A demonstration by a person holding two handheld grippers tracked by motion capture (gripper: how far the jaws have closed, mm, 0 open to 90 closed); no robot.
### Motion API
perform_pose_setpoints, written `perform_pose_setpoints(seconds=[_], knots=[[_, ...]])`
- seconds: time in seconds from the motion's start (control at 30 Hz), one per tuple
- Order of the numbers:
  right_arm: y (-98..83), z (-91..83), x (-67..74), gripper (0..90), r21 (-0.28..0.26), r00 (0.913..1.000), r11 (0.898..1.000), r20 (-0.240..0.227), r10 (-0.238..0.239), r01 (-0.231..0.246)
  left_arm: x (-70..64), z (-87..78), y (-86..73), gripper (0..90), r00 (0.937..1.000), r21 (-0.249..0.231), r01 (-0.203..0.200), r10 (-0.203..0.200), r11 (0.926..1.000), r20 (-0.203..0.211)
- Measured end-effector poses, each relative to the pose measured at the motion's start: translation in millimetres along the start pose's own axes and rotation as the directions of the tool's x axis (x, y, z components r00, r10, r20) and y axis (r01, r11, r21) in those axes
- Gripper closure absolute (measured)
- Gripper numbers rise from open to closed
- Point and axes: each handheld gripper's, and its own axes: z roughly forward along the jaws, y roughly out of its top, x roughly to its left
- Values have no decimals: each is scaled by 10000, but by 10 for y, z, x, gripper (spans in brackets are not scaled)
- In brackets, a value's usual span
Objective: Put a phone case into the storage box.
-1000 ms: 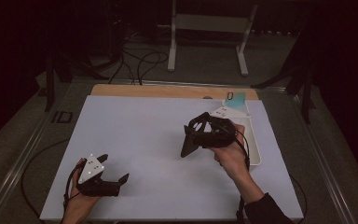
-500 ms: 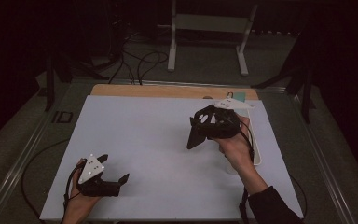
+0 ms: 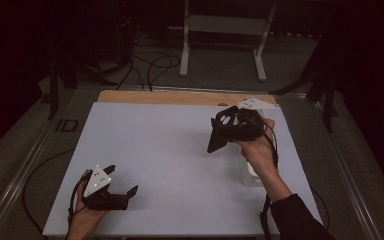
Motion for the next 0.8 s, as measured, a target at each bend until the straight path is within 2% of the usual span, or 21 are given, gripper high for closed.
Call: perform_pose_setpoints(seconds=[0.57,0.8], knots=[[90,-48,-264,141,-108,9970,9998,745,190,-183,-3,-3,10,1,10000,-54,3,-3,10000,-82],[141,-64,-384,141,-177,9935,9996,1114,235,-217,-12,0,6,1,9998,70,-98,99,9999,-145]])
